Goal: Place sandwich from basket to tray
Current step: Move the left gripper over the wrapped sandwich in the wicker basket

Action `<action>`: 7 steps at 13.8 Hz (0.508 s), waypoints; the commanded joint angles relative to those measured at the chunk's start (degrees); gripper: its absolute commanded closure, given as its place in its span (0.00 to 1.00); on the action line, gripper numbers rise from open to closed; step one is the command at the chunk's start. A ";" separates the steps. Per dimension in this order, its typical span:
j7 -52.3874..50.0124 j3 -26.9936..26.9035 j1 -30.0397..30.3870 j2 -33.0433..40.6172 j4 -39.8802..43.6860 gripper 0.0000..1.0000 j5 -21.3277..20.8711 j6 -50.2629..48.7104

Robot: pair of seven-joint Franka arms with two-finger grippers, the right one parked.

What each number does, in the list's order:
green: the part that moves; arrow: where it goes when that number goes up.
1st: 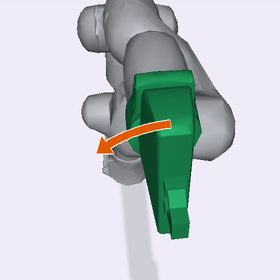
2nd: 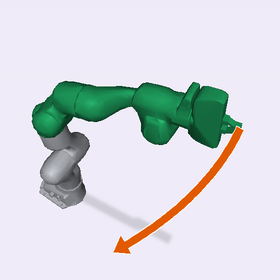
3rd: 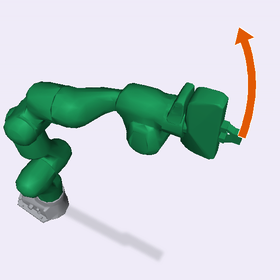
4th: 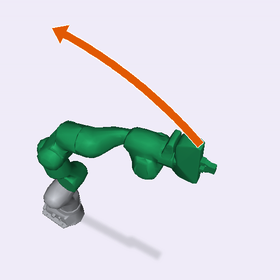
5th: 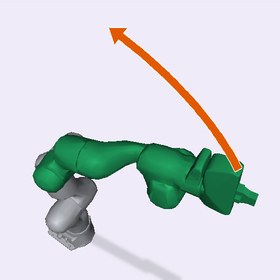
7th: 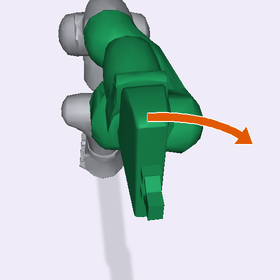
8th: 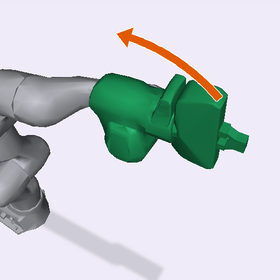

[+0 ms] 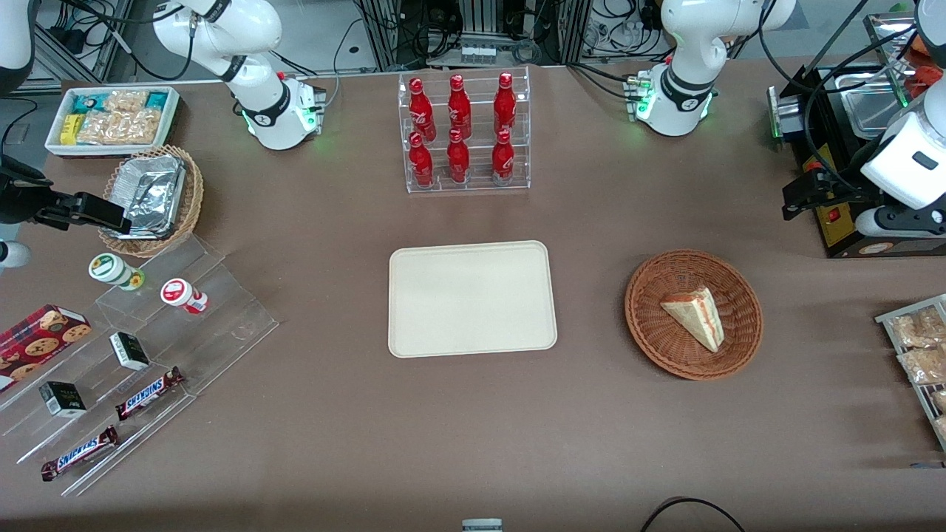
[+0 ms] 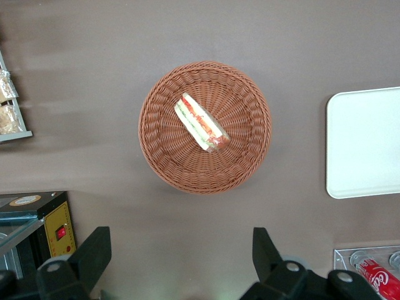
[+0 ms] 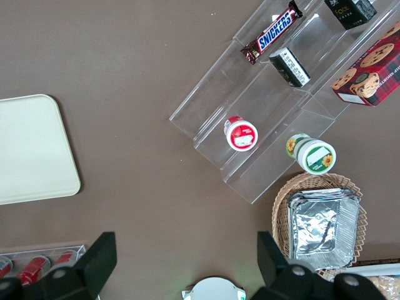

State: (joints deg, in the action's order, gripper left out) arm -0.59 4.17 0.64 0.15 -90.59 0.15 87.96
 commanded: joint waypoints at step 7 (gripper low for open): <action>-0.73 0.84 1.03 -1.99 -3.18 0.00 0.29 3.43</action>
State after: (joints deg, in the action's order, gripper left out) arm -0.61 4.17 0.79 -1.27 -91.89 0.15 88.94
